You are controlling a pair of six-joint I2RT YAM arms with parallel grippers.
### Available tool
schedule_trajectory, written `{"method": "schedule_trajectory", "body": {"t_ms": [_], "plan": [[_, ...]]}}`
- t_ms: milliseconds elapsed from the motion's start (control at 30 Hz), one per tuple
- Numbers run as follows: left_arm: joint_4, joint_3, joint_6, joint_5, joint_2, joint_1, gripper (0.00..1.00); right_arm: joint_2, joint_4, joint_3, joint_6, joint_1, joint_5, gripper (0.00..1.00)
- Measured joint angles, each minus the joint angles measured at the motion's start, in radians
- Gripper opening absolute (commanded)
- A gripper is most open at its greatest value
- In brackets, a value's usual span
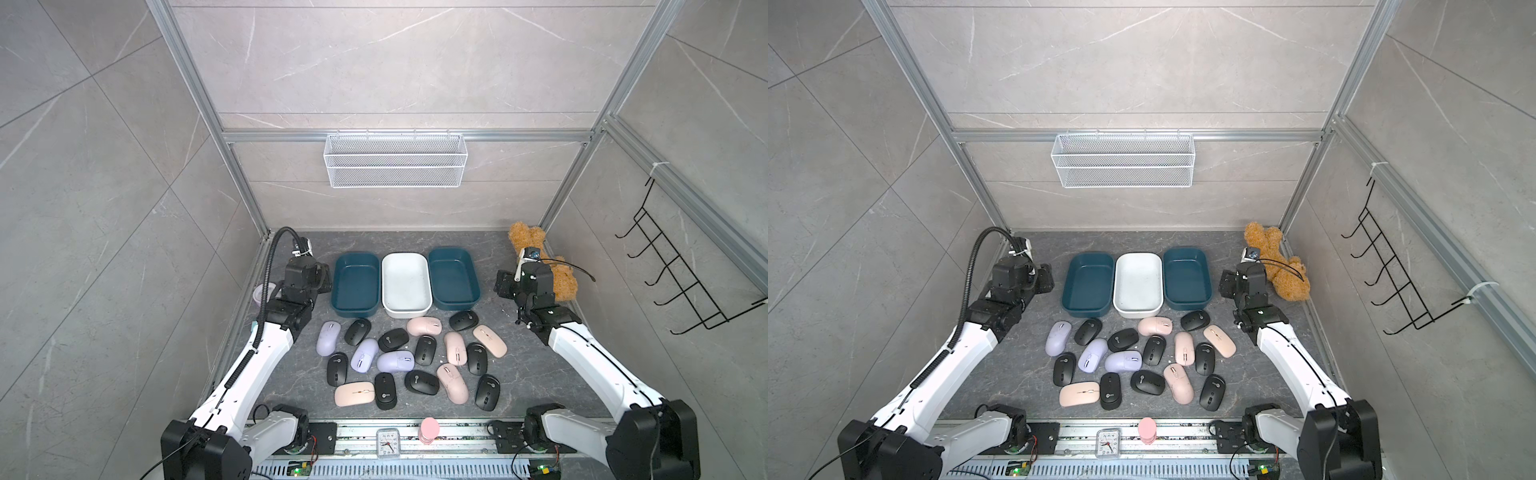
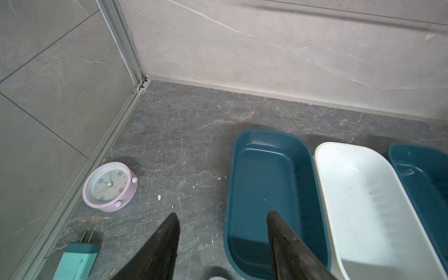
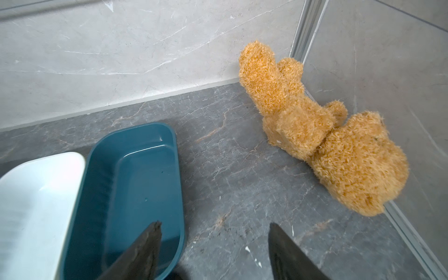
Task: Place the mice by color into the storage box
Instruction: Pick up the mouse from the center of the board.
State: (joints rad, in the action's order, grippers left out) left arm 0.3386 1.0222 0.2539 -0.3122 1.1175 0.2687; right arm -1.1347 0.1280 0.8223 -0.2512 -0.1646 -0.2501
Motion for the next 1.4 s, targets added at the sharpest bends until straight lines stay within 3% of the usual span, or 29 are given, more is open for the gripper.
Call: {"method": "schedule_trajectory", "body": {"t_ms": [233, 633, 1033, 1400], "plan": [[0.208, 0.086, -0.004, 0.064, -0.019, 0.0, 0.62, 0.1, 0.142, 0.026, -0.053, -0.04, 0.007, 0.71], [0.173, -0.115, -0.043, 0.167, -0.065, 0.001, 0.62, 0.147, 0.317, 0.032, -0.102, -0.192, 0.0, 0.64], [0.142, -0.084, -0.021, 0.19, 0.025, 0.002, 0.62, 0.169, 0.509, 0.03, -0.223, -0.416, -0.037, 0.6], [0.126, -0.072, -0.019, 0.192, 0.06, 0.006, 0.62, 0.105, 0.636, -0.031, -0.419, -0.72, -0.089, 0.62]]}}
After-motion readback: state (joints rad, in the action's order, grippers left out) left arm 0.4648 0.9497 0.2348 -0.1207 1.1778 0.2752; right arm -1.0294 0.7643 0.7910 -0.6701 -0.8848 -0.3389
